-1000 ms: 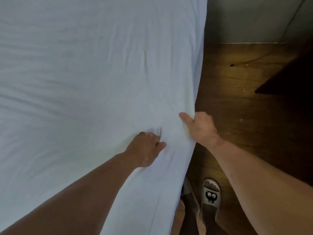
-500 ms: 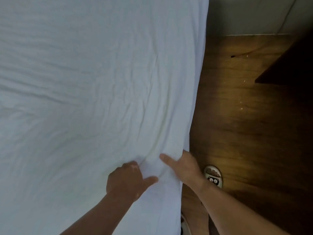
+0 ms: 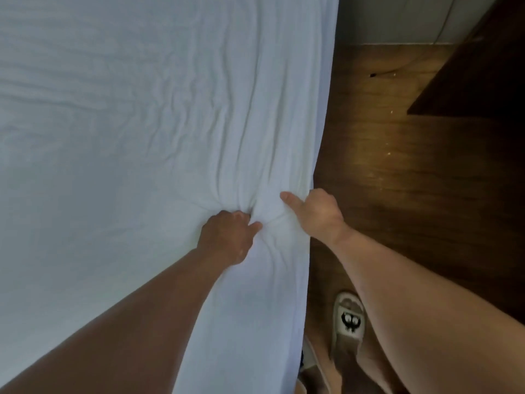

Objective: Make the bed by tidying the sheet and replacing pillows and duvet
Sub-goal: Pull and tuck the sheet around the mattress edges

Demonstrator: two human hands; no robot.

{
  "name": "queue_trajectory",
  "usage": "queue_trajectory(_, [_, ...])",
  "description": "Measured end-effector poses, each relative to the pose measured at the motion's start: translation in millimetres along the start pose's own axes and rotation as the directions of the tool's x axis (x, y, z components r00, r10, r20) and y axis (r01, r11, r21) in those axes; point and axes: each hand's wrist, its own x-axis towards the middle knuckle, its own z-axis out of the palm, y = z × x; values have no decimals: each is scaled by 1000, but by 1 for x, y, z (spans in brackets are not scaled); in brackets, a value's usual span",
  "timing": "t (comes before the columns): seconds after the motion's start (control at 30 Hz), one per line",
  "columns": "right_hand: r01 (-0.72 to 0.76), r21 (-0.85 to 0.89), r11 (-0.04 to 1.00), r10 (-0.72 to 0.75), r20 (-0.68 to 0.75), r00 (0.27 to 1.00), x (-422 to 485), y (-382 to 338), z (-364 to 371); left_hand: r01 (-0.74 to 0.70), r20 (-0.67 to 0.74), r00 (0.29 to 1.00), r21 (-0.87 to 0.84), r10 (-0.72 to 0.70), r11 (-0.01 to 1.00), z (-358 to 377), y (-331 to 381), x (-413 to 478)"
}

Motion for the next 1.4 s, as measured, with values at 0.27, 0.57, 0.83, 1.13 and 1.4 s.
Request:
queue_trajectory(0.27, [-53, 234, 971, 61, -29, 998, -6, 38, -7, -25, -42, 999, -55, 23, 998, 21, 35, 7])
queue_trajectory(0.57, [-100, 145, 984, 69, 205, 976, -142, 84, 83, 197, 143, 970, 12, -197, 980, 52, 10, -122])
queue_trajectory(0.83, [82, -195, 977, -60, 114, 992, -160, 85, 108, 232, 86, 970, -48, -228, 971, 123, -3, -153])
queue_trajectory(1.13, [126, -149, 981, -110, 112, 988, -161, 96, 89, 29, 17, 999, -80, -28, 996, 134, -17, -151])
queue_trajectory(1.4, [-136, 86, 987, 135, 24, 991, -208, 106, 113, -42, -43, 999, -208, 34, 977, 140, -2, -189])
